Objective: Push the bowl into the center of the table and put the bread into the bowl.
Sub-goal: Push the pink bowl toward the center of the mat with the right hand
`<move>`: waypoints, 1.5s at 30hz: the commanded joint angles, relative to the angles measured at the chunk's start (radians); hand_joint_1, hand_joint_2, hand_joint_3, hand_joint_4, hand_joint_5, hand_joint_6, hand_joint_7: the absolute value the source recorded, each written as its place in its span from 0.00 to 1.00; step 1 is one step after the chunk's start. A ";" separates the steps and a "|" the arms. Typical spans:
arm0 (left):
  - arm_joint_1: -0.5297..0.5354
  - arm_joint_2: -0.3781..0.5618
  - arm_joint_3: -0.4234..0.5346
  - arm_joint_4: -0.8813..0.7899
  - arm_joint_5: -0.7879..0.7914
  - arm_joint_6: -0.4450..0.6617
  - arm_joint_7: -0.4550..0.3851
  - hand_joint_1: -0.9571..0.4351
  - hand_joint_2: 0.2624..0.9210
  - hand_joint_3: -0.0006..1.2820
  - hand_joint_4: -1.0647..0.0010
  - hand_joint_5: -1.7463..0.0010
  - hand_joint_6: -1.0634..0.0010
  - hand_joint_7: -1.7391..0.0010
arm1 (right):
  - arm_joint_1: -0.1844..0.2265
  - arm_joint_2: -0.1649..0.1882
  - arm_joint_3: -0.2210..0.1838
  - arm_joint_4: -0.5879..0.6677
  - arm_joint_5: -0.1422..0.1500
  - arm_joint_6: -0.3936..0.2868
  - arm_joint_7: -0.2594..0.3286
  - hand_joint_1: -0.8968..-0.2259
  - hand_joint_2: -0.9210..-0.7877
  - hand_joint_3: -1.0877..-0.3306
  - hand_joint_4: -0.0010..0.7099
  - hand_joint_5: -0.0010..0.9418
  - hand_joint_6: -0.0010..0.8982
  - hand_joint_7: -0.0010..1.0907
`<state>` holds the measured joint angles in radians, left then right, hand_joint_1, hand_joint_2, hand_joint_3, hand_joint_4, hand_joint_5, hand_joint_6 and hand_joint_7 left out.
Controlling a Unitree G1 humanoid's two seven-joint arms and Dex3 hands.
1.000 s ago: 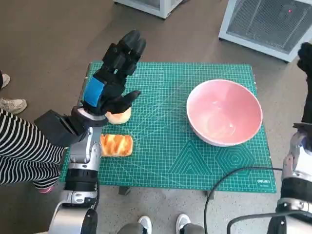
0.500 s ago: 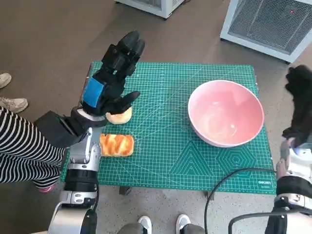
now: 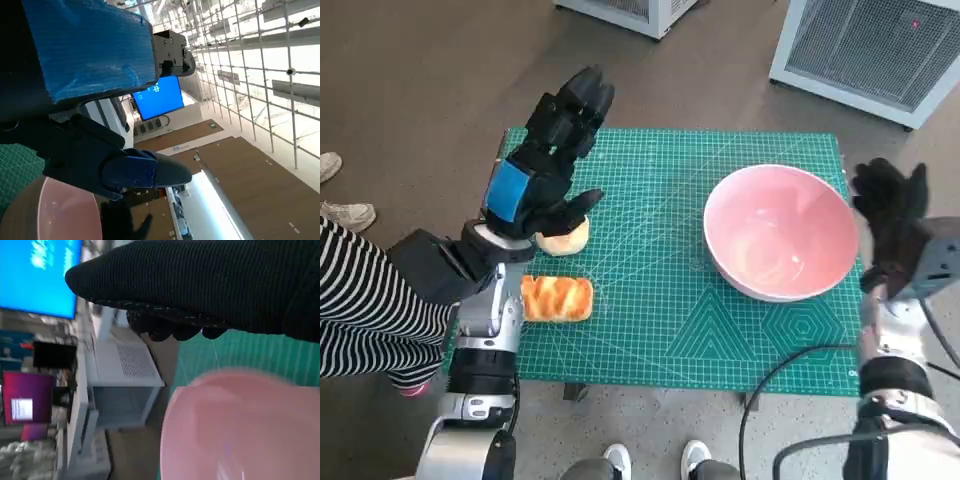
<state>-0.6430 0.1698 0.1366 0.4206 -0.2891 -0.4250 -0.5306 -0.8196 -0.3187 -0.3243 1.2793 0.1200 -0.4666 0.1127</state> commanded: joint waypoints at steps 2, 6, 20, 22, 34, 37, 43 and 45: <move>0.014 0.011 0.006 -0.025 -0.014 0.015 -0.003 0.18 1.00 0.25 0.93 1.00 1.00 0.81 | -0.002 0.024 -0.017 0.022 0.017 0.028 0.019 0.33 0.00 0.29 0.11 0.01 0.03 0.33; 0.014 0.011 0.007 -0.027 -0.013 0.018 -0.003 0.18 1.00 0.25 0.93 1.00 1.00 0.82 | -0.002 0.024 -0.021 0.022 0.014 0.029 0.021 0.32 0.00 0.30 0.11 0.01 0.03 0.33; 0.047 0.039 0.025 -0.032 -0.027 0.023 -0.007 0.16 1.00 0.23 0.94 1.00 1.00 0.84 | -0.048 0.134 0.025 0.011 -0.012 0.033 0.081 0.34 0.00 0.25 0.11 0.01 0.02 0.32; 0.047 0.039 0.027 -0.028 -0.026 0.018 -0.005 0.16 1.00 0.23 0.94 1.00 1.00 0.84 | -0.051 0.141 0.030 0.010 -0.013 0.029 0.087 0.35 0.00 0.24 0.11 0.00 0.01 0.32; 0.066 0.035 0.027 -0.055 -0.008 0.016 0.023 0.16 1.00 0.22 0.91 0.99 0.99 0.84 | -0.079 0.193 0.034 0.013 0.000 0.017 0.121 0.31 0.00 0.24 0.10 0.00 0.01 0.31; 0.069 0.036 0.027 -0.059 -0.005 0.018 0.030 0.16 1.00 0.22 0.91 0.99 0.99 0.84 | -0.088 0.212 0.027 0.016 0.007 0.021 0.118 0.31 0.00 0.25 0.10 0.00 0.01 0.31; 0.075 0.036 0.024 -0.062 0.000 0.018 0.040 0.16 1.00 0.22 0.91 0.99 0.99 0.84 | -0.105 0.248 0.003 0.021 0.028 0.036 0.115 0.31 0.00 0.25 0.10 0.00 0.02 0.31; 0.078 0.036 0.023 -0.064 0.002 0.017 0.043 0.16 1.00 0.22 0.91 0.99 0.99 0.84 | -0.110 0.260 -0.004 0.022 0.033 0.040 0.113 0.31 0.00 0.24 0.10 0.00 0.02 0.31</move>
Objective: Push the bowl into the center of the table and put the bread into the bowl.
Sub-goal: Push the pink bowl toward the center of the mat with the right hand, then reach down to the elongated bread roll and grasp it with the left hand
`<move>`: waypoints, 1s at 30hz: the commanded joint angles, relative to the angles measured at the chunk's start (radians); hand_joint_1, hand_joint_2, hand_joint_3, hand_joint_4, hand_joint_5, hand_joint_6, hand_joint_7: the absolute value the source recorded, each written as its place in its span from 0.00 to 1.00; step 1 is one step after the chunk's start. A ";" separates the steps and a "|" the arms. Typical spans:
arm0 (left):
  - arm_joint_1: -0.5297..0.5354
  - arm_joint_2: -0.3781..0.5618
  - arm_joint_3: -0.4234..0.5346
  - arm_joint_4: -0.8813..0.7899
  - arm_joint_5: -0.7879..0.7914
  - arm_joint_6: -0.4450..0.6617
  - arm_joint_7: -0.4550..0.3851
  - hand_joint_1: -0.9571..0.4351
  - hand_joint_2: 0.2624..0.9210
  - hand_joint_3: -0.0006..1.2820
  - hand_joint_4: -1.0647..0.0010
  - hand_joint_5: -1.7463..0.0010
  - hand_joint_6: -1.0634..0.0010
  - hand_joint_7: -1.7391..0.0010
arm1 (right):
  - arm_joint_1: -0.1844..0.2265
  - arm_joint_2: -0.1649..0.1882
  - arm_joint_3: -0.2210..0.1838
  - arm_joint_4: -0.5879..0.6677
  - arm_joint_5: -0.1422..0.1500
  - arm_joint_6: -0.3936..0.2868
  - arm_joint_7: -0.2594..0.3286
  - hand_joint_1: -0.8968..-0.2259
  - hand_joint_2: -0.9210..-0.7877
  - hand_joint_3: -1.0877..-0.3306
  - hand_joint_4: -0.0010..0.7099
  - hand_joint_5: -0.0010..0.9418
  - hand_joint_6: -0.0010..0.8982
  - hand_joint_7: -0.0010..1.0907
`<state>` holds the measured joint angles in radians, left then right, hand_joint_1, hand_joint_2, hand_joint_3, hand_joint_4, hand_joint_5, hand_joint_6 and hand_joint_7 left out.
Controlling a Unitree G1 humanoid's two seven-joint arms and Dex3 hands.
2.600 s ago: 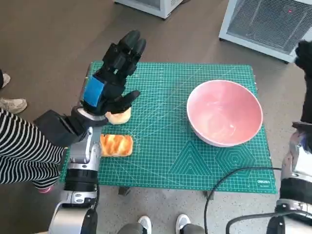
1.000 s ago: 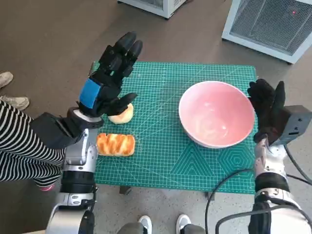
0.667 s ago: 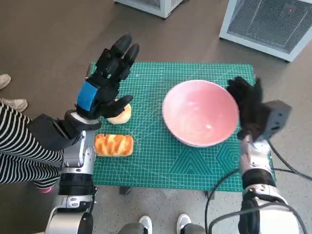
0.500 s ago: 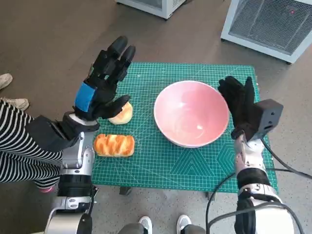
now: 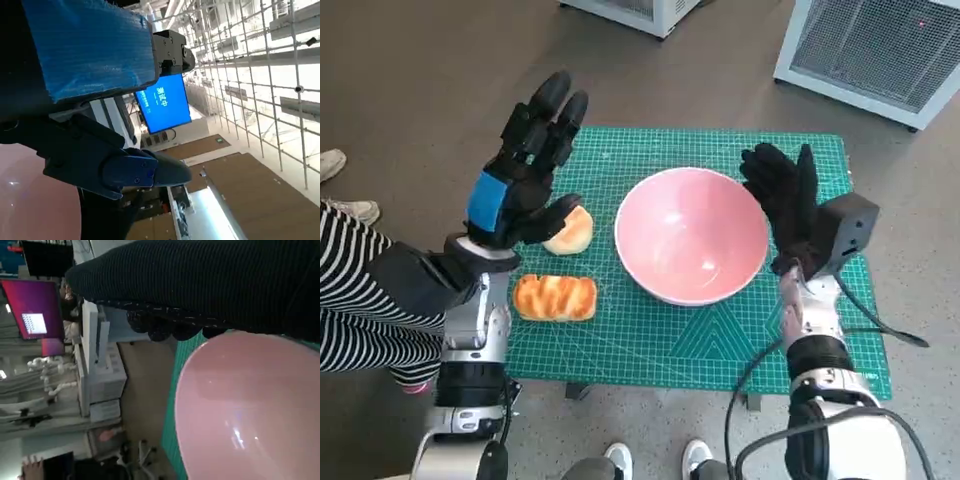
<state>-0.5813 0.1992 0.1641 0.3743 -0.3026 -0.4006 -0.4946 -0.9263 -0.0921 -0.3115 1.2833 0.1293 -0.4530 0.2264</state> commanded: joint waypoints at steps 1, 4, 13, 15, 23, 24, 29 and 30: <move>0.018 0.006 -0.005 -0.020 0.017 -0.007 0.008 0.16 1.00 0.22 0.91 0.99 0.99 0.84 | -0.005 0.038 -0.019 0.018 0.026 0.028 -0.001 0.31 0.00 0.24 0.11 0.00 0.02 0.31; 0.023 0.004 -0.004 -0.024 0.018 -0.006 0.008 0.15 1.00 0.22 0.91 0.99 0.99 0.84 | -0.009 0.046 -0.023 0.018 0.030 0.034 -0.001 0.31 0.00 0.25 0.11 0.00 0.03 0.31; 0.038 0.002 -0.004 -0.038 0.018 -0.002 0.012 0.15 1.00 0.22 0.91 0.99 0.98 0.84 | -0.019 0.015 -0.011 -0.002 0.019 0.009 0.000 0.32 0.00 0.28 0.12 0.01 0.04 0.31; 0.038 0.002 -0.004 -0.034 0.019 -0.004 0.013 0.15 1.00 0.22 0.91 0.99 0.98 0.84 | -0.020 0.006 0.001 -0.018 0.009 -0.022 -0.002 0.32 0.00 0.28 0.12 0.01 0.04 0.31; 0.024 -0.003 -0.008 -0.032 0.020 -0.001 0.020 0.16 1.00 0.23 0.91 0.99 0.98 0.85 | -0.013 -0.027 0.050 -0.107 -0.015 -0.156 0.035 0.29 0.00 0.29 0.13 0.01 0.04 0.32; 0.023 -0.005 -0.009 -0.033 0.020 -0.001 0.020 0.16 1.00 0.23 0.91 0.99 0.98 0.85 | -0.010 -0.030 0.054 -0.119 -0.016 -0.169 0.041 0.29 0.00 0.30 0.13 0.01 0.03 0.34; 0.002 -0.016 -0.016 -0.030 0.011 -0.005 0.015 0.15 1.00 0.23 0.91 1.00 0.98 0.85 | 0.018 -0.040 0.084 -0.224 -0.016 -0.248 0.086 0.27 0.00 0.33 0.13 0.00 0.00 0.39; -0.002 -0.018 -0.017 -0.028 0.010 -0.007 0.013 0.15 1.00 0.24 0.91 1.00 0.98 0.85 | 0.025 -0.040 0.090 -0.245 -0.015 -0.256 0.092 0.26 0.00 0.33 0.13 0.00 0.00 0.39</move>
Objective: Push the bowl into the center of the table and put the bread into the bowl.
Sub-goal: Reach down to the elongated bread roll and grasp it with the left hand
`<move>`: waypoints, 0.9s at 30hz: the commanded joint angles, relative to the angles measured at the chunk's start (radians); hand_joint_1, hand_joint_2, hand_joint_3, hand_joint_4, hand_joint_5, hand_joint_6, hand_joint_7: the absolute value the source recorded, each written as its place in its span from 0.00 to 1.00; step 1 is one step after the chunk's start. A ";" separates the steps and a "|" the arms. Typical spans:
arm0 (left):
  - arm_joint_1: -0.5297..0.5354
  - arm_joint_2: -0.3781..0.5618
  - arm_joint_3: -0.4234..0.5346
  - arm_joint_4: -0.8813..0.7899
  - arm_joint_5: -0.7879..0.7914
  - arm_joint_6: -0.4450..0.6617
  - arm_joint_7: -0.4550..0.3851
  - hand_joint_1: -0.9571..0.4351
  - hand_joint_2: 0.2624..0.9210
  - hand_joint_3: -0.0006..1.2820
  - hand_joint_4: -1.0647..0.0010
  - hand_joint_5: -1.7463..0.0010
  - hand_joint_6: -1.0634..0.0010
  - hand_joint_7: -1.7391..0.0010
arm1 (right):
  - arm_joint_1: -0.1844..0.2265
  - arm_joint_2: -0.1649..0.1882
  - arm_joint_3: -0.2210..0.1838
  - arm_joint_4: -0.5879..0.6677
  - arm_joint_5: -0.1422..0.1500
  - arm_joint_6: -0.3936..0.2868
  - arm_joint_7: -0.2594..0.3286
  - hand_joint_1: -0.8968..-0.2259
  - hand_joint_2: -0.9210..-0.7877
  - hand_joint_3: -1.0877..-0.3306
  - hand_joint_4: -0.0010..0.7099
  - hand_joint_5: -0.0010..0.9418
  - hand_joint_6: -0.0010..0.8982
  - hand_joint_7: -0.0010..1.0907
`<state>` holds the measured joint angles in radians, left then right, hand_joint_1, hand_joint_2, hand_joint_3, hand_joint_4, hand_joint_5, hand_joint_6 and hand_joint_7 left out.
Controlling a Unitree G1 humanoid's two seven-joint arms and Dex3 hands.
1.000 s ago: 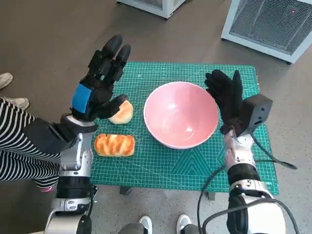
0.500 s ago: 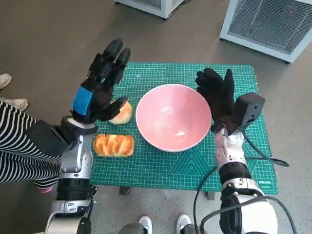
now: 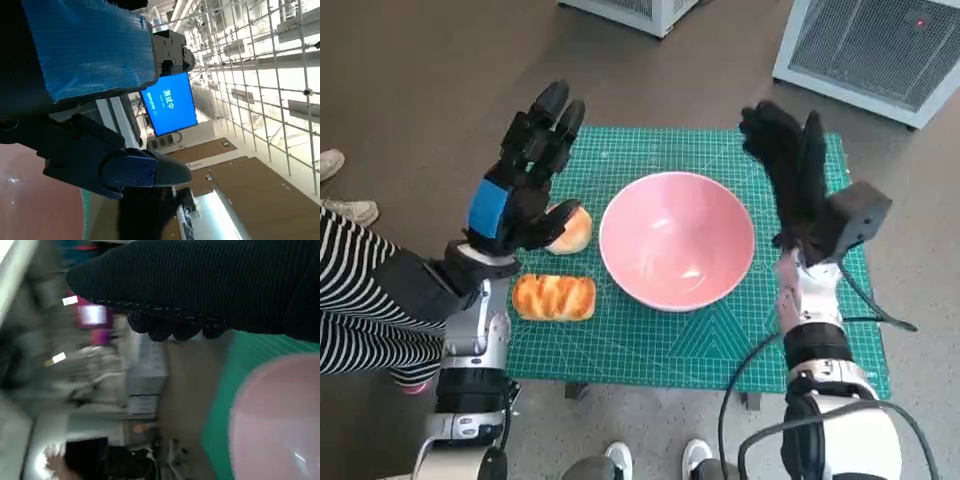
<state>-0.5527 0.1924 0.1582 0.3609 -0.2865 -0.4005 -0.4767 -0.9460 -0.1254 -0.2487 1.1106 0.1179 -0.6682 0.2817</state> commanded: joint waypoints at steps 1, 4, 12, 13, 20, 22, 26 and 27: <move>-0.036 -0.013 -0.013 -0.013 -0.007 -0.010 -0.007 0.15 1.00 0.24 0.91 1.00 0.98 0.85 | 0.056 -0.008 0.034 -0.104 -0.002 -0.050 0.045 0.25 0.00 0.33 0.13 0.00 0.00 0.39; -0.055 -0.018 -0.019 -0.006 -0.007 -0.019 -0.012 0.15 1.00 0.24 0.91 1.00 0.98 0.85 | 0.087 -0.012 0.055 -0.198 0.000 -0.065 0.063 0.22 0.00 0.35 0.14 0.00 0.00 0.42; -0.109 -0.033 -0.032 -0.016 -0.022 -0.007 -0.021 0.16 1.00 0.25 0.91 1.00 0.99 0.81 | 0.161 -0.022 0.102 -0.426 0.026 -0.048 0.109 0.21 0.00 0.36 0.17 0.01 0.00 0.45; -0.115 -0.035 -0.033 -0.017 -0.025 -0.004 -0.023 0.16 1.00 0.25 0.91 1.00 1.00 0.81 | 0.165 -0.024 0.105 -0.445 0.030 -0.043 0.114 0.20 0.00 0.36 0.17 0.02 0.00 0.46; -0.149 -0.043 -0.038 -0.015 -0.037 -0.010 -0.043 0.19 1.00 0.23 0.91 1.00 1.00 0.79 | 0.194 -0.026 0.126 -0.557 0.055 0.013 0.124 0.13 0.00 0.42 0.20 0.02 0.00 0.53; -0.158 -0.042 -0.041 -0.015 -0.031 -0.016 -0.045 0.20 1.00 0.23 0.91 1.00 1.00 0.78 | 0.205 -0.025 0.132 -0.589 0.056 0.031 0.121 0.12 0.00 0.43 0.21 0.02 0.00 0.54; -0.173 -0.041 -0.044 -0.013 -0.023 -0.017 -0.044 0.21 1.00 0.21 0.91 1.00 1.00 0.78 | 0.221 -0.022 0.141 -0.643 0.056 0.072 0.111 0.11 0.00 0.46 0.22 0.02 0.00 0.55; -0.176 -0.041 -0.045 -0.013 -0.020 -0.016 -0.042 0.21 1.00 0.20 0.91 1.00 1.00 0.78 | 0.225 -0.022 0.143 -0.653 0.056 0.081 0.108 0.11 0.00 0.46 0.22 0.02 0.00 0.55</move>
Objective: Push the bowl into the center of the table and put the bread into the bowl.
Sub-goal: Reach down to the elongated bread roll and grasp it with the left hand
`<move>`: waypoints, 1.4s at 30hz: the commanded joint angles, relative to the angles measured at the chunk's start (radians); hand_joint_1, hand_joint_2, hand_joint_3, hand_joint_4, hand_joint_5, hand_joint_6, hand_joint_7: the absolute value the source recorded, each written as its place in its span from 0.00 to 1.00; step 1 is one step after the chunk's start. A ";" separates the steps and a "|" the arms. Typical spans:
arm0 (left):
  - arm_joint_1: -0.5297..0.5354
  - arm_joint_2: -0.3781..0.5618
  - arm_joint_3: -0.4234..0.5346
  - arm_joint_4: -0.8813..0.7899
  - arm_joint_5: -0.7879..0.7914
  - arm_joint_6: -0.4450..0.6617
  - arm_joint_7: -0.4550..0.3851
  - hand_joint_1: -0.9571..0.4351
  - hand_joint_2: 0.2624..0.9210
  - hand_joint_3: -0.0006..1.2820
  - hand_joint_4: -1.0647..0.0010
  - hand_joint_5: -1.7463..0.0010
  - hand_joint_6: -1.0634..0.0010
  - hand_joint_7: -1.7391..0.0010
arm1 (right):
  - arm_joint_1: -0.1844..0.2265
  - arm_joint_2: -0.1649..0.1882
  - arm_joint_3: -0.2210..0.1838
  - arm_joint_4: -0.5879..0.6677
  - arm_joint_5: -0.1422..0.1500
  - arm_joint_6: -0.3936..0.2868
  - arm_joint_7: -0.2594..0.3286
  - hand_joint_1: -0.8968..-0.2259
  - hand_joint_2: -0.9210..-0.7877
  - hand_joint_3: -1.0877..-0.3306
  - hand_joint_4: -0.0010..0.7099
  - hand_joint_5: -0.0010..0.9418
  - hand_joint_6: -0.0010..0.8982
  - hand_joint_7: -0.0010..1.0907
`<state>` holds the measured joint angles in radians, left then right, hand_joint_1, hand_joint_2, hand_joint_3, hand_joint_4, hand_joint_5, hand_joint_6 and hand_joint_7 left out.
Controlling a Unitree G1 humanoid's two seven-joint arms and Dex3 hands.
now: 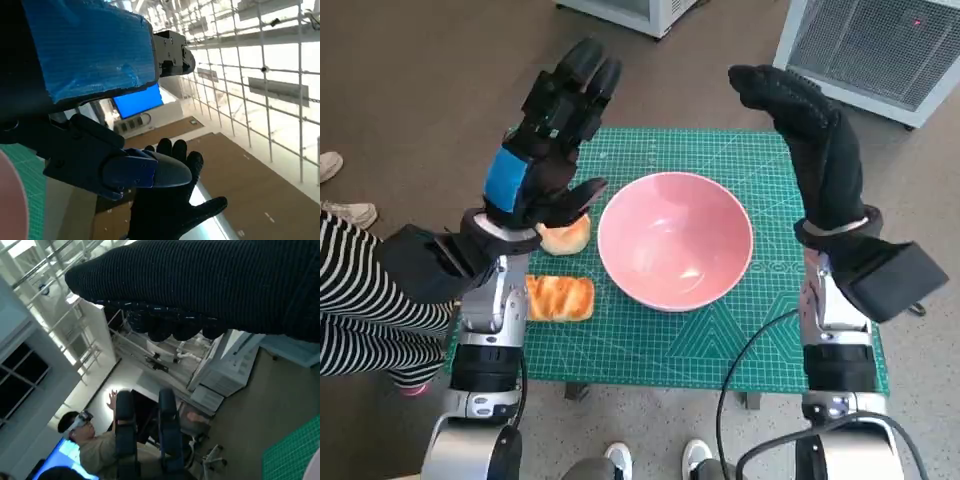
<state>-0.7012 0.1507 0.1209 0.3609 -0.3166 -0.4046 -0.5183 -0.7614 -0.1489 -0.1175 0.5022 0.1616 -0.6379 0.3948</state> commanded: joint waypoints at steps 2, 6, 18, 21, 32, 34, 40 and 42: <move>-0.032 0.002 -0.009 -0.015 0.014 -0.009 0.003 0.21 1.00 0.19 0.91 1.00 1.00 0.78 | 0.045 0.001 0.014 -0.062 0.011 0.067 -0.009 0.10 0.00 0.47 0.22 0.02 0.00 0.55; -0.037 0.008 -0.011 -0.017 0.015 -0.004 0.001 0.21 1.00 0.18 0.90 1.00 1.00 0.77 | 0.052 0.001 0.016 -0.084 0.004 0.086 -0.017 0.10 0.00 0.47 0.22 0.02 0.00 0.55; -0.042 0.091 0.001 -0.019 0.020 -0.013 -0.053 0.21 1.00 0.14 0.89 0.99 1.00 0.75 | 0.063 0.001 0.024 -0.122 -0.007 0.113 -0.038 0.10 0.00 0.48 0.22 0.02 0.00 0.56; -0.033 0.179 -0.002 -0.031 0.058 -0.033 -0.107 0.22 0.99 0.11 0.89 0.99 1.00 0.75 | 0.073 -0.004 0.024 -0.141 -0.008 0.116 -0.041 0.10 0.00 0.48 0.23 0.02 0.00 0.55; 0.064 0.492 -0.001 -0.179 0.222 -0.030 -0.222 0.38 0.63 0.01 0.86 0.99 1.00 0.70 | 0.099 -0.019 0.015 -0.177 -0.014 0.114 -0.057 0.12 0.00 0.48 0.25 0.02 0.00 0.55; 0.092 0.539 0.002 -0.208 0.250 -0.042 -0.229 0.42 0.59 0.00 0.86 0.99 0.99 0.69 | 0.099 -0.022 0.013 -0.175 -0.014 0.112 -0.061 0.12 0.00 0.48 0.25 0.02 0.00 0.55; 0.171 0.633 0.009 -0.286 0.217 0.020 -0.291 0.59 0.56 0.00 0.85 1.00 0.90 0.73 | 0.094 -0.021 0.009 -0.162 -0.018 0.105 -0.072 0.15 0.00 0.48 0.24 0.02 0.00 0.54; 0.193 0.650 0.008 -0.304 0.202 0.050 -0.310 0.64 0.56 0.00 0.85 1.00 0.88 0.75 | 0.093 -0.020 0.009 -0.161 -0.021 0.104 -0.077 0.15 0.00 0.48 0.24 0.02 0.00 0.54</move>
<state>-0.5415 0.7654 0.1292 0.0969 -0.0882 -0.3953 -0.7945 -0.6856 -0.1605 -0.1076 0.3299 0.1525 -0.5368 0.3303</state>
